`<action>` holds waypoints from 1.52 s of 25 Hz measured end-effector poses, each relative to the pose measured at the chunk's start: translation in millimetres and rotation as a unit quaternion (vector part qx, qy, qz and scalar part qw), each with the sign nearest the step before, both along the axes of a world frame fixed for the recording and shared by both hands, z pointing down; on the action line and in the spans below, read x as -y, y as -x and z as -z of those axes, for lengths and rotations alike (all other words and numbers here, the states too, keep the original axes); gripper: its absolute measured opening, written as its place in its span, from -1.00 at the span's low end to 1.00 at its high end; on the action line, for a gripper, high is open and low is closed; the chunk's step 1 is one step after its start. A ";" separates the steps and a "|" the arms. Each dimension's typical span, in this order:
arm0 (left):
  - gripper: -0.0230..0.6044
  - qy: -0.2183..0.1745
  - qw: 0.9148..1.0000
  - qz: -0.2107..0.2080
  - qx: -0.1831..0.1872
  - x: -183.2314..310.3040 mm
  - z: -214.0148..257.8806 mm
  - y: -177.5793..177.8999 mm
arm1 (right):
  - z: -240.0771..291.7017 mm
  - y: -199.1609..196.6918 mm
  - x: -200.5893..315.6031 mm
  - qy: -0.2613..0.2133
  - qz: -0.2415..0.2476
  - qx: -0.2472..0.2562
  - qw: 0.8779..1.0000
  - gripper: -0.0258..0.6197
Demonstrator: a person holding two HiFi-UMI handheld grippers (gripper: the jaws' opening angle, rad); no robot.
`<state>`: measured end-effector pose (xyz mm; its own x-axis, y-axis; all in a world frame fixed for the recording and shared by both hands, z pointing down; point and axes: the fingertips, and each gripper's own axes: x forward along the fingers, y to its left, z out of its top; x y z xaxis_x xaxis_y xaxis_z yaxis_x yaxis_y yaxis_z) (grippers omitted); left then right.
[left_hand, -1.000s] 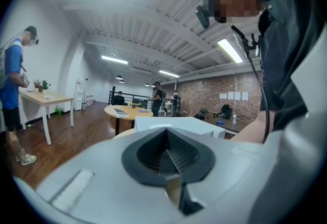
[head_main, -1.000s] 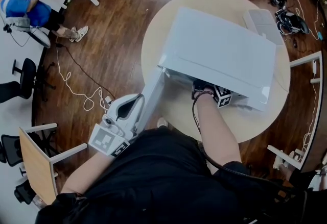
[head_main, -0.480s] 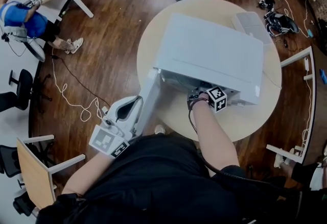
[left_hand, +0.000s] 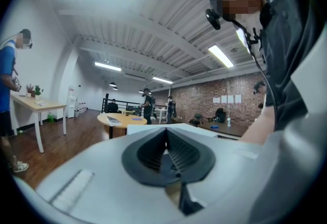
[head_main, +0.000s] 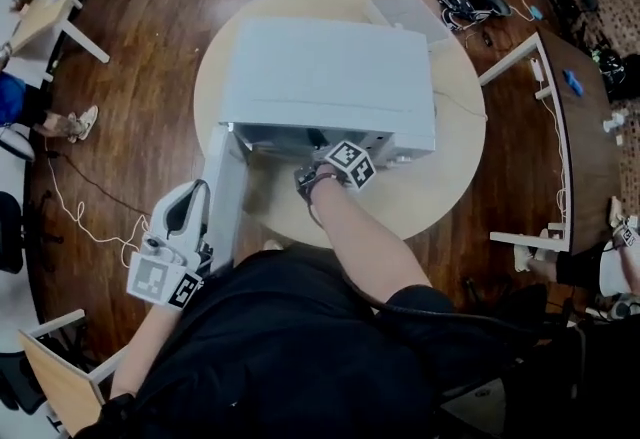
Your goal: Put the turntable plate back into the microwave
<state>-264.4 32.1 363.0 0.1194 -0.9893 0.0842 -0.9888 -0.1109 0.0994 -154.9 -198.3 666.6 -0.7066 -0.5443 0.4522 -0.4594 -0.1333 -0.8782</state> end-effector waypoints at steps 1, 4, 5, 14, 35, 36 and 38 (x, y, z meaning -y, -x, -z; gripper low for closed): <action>-0.92 -0.002 1.000 0.000 -0.002 0.9 0.2 -1.1 | -0.5 -1.5 -1.9 0.002 0.002 -0.001 1.000 -0.21; -0.92 -0.006 1.000 0.001 -0.001 -0.7 0.3 -2.8 | -3.4 -1.7 -7.6 0.006 0.009 -0.001 1.000 -0.20; -0.92 -0.007 1.000 0.003 0.000 -2.3 -1.3 -3.0 | -3.6 -1.6 -8.6 0.006 0.014 -0.005 1.000 -0.20; -0.92 -0.009 1.000 0.007 -0.002 -2.7 -10.2 -15.1 | -29.4 -24.5 -28.7 0.032 0.051 -0.057 0.997 -0.14; -0.92 -0.034 0.990 -0.124 -0.052 38.7 -20.3 -82.8 | 58.8 -210.1 -52.0 -0.097 -0.069 0.030 0.992 -0.62; -0.92 -0.031 0.988 -0.138 -0.061 43.7 -25.4 -90.2 | 74.9 -223.2 -53.6 -0.125 -0.068 0.019 0.990 -0.76; -0.92 -0.023 0.984 -0.157 -0.085 51.2 -35.4 -104.9 | 106.9 -237.4 -63.5 -0.176 -0.040 -0.019 0.983 -0.92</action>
<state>-159.5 -19.1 398.4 0.4280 -0.9038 -0.0066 -0.8747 -0.4160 0.2486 82.5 -134.8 559.8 -0.6415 -0.7248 0.2512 -0.4934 0.1391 -0.8586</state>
